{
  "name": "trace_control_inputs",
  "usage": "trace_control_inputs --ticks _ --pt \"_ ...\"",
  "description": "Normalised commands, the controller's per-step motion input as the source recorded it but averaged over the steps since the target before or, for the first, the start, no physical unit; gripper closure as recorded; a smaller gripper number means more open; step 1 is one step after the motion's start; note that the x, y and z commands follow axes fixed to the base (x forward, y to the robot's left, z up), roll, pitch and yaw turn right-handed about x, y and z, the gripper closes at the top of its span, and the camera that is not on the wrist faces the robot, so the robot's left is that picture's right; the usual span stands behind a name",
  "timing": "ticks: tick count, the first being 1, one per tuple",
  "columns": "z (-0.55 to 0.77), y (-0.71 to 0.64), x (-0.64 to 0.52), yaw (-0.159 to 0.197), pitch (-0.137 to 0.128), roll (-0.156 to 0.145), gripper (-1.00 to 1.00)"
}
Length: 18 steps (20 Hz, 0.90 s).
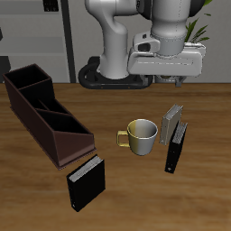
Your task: Place the left black book into the right desk caddy's right compartment
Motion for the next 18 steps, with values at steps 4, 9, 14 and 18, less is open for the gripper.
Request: trace_control_inputs --ticks 4,9,14,18 --pt "-0.33 0.07 0.18 0.025 -0.044 -0.011 -1.00" --pt "-0.29 -0.02 0.16 -0.060 -0.001 -0.021 -1.00" --pt "-0.26 0.09 0.05 -0.033 -0.006 0.037 -1.00" --pt "-0.26 0.07 0.00 -0.023 0.001 0.011 -1.00"
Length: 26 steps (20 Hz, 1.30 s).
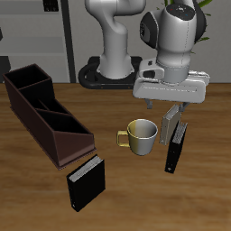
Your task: Place the left black book into the right desk caddy's right compartment
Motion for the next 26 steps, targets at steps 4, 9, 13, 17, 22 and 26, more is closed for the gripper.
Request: trace_control_inputs --ticks 4,9,13,17,22,26 --pt "-0.19 0.05 0.04 -0.023 0.015 0.006 -1.00" --pt "-0.15 0.12 0.01 0.009 -0.027 0.013 -1.00" --pt "-0.23 0.25 -0.03 0.014 0.028 0.028 -1.00" --pt "-0.10 0.25 -0.07 0.019 -0.011 0.047 -1.00" --pt "-0.06 0.04 0.02 -0.010 0.004 0.008 -1.00" --pt "-0.16 0.05 0.03 -0.018 0.019 0.006 -1.00"
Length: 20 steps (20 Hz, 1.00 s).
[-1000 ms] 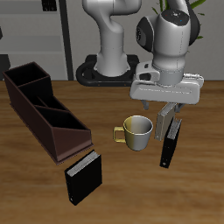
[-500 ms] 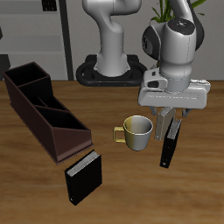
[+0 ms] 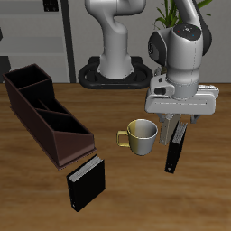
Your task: Place the left black book into the right desk caddy's right compartment
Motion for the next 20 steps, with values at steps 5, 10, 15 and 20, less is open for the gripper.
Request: trace_control_inputs --ticks 5,10,15,20 --pt "-0.14 0.06 -0.03 0.002 0.022 0.014 -1.00" --pt "-0.27 0.04 -0.03 -0.018 0.046 0.009 -1.00" --pt "-0.22 -0.07 0.03 -0.006 0.036 0.007 -1.00" --pt "-0.16 0.02 0.00 -0.003 0.022 0.015 -1.00"
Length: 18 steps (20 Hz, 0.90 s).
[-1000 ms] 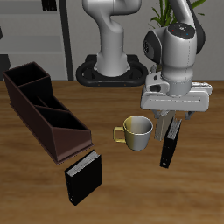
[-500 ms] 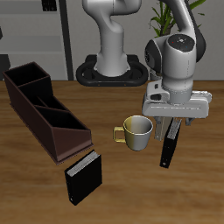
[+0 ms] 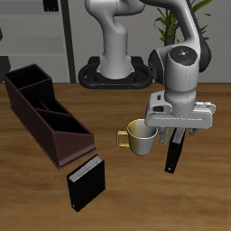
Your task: Place the left black book into the right desk caddy's right compartment
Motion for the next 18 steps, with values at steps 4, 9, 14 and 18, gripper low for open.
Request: trace_control_inputs --ticks 4,9,14,18 --pt "-0.19 0.03 -0.01 0.002 0.028 0.007 -1.00" --pt "-0.15 0.06 -0.05 0.002 0.020 0.016 -1.00" --pt "-0.08 0.04 0.02 -0.006 0.012 0.029 1.00" --pt "0.05 -0.09 0.04 -0.011 -0.005 -0.003 1.00"
